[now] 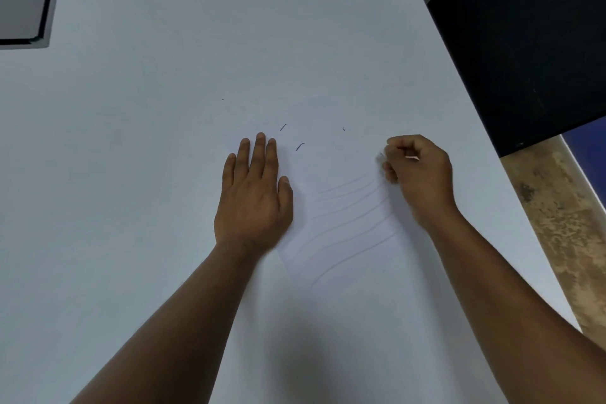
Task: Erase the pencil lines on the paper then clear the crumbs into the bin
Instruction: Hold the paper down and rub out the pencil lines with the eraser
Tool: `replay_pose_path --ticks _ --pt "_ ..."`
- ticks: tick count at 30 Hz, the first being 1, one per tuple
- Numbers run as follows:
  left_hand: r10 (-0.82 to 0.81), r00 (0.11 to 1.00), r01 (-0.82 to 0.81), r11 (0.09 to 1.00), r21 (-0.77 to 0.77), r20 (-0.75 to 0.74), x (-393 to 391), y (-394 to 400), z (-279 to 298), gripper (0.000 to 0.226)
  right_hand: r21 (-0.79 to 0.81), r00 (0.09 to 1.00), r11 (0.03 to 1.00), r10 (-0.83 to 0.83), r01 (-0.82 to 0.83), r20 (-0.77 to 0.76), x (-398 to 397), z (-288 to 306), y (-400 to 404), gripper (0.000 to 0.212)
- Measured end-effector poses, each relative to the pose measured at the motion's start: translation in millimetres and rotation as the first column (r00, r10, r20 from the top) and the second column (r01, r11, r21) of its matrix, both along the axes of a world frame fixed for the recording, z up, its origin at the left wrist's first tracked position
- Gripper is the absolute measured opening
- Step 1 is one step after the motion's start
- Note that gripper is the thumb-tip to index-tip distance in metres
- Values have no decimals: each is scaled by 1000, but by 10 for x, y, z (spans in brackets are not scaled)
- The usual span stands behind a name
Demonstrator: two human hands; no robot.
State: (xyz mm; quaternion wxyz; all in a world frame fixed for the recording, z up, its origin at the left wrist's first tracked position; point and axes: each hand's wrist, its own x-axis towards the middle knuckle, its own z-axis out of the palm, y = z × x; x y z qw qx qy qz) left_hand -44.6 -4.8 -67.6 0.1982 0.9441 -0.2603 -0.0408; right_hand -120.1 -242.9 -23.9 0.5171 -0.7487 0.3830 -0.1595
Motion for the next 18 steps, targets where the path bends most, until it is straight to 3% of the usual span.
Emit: replay_pose_path --ticks 2,4,7,9,11,18 --pt "33 999 -33 997 -70 2 7 2 21 63 204 997 978 -56 44 51 -45 -6 136 15" --pt "74 997 -73 993 -88 9 7 1 33 62 205 1000 979 12 -18 29 -57 -47 349 20" --pt "107 994 -108 991 -75 -12 12 -5 21 62 30 982 982 186 -185 -28 -55 -81 671 15" --pt "111 993 -113 991 -78 -29 7 2 25 61 -68 935 934 345 -351 -81 -62 -45 850 8" --pt "100 995 -101 993 -59 -28 7 6 30 60 -188 873 853 473 -487 -120 -44 -26 967 14" --pt "82 997 -82 994 78 5 -3 -14 19 62 -558 811 605 527 -568 -254 55 -156 1199 28"
